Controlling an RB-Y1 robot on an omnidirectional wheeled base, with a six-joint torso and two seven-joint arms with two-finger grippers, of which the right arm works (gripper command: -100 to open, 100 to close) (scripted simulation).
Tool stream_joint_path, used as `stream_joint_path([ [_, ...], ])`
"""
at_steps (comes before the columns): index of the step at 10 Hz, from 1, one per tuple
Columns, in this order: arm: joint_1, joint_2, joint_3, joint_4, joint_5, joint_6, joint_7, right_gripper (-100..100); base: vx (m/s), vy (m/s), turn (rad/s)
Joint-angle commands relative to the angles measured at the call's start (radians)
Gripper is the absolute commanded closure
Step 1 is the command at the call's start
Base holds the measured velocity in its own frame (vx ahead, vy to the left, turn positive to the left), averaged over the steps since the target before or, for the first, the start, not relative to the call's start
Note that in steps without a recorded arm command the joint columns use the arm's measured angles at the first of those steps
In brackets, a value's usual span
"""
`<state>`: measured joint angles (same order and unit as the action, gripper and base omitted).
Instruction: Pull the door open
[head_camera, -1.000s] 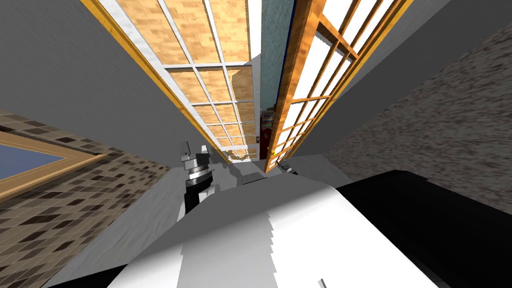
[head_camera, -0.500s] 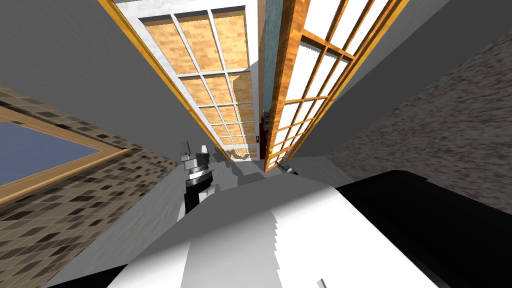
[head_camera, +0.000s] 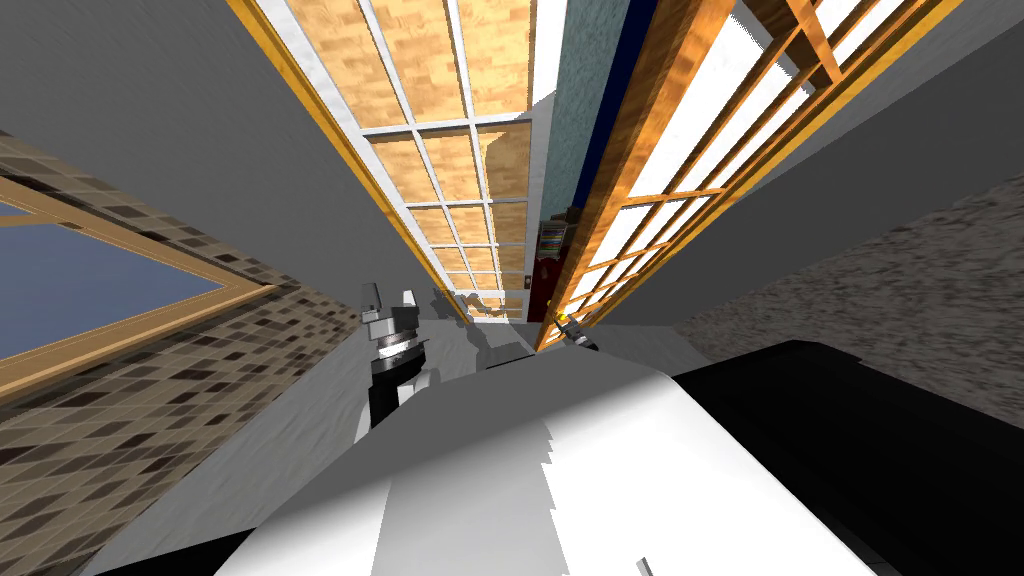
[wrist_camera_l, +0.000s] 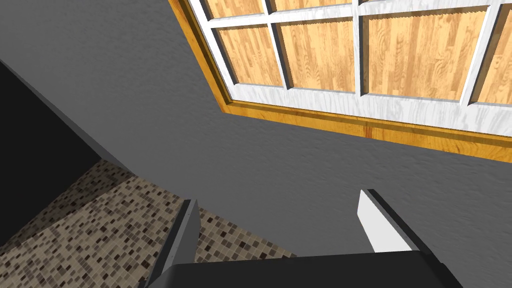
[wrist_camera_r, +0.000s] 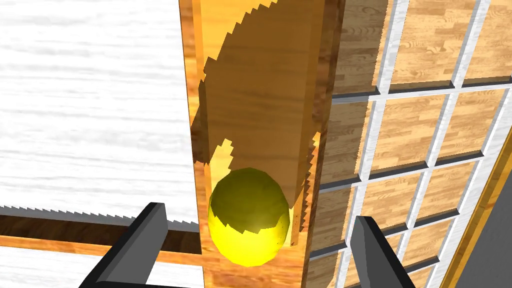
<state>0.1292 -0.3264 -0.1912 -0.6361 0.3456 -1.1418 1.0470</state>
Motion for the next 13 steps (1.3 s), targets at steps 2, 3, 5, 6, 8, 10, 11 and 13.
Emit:
stream_joint_path([
  [2, -0.005, 0.0, -0.009, 0.01, -0.008, -0.002, 0.004, -100, 0.094, 0.016, 0.094],
  [3, -0.005, 0.0, -0.009, 0.01, -0.008, -0.002, 0.004, 100, -0.014, 0.0, -0.025],
  [5, -0.005, 0.0, -0.009, 0.01, -0.008, -0.002, 0.004, 100, -0.017, -0.01, 0.005],
  [6, -0.005, 0.0, -0.009, 0.01, -0.008, -0.002, 0.004, 100, -0.007, -0.003, 0.001],
  [8, -0.005, 0.0, -0.009, 0.01, -0.008, -0.002, 0.004, 100, 0.0, 0.0, 0.0],
  [10, -0.01, 0.0, -0.002, 0.011, -0.027, 0.005, -0.047, 100, -0.047, -0.025, 0.092],
  [11, -0.012, 0.0, 0.0, 0.011, -0.033, 0.007, -0.063, 100, -0.072, -0.032, 0.083],
  [13, -0.015, 0.0, 0.004, 0.012, -0.046, 0.01, -0.096, 100, -0.059, -0.029, 0.065],
])
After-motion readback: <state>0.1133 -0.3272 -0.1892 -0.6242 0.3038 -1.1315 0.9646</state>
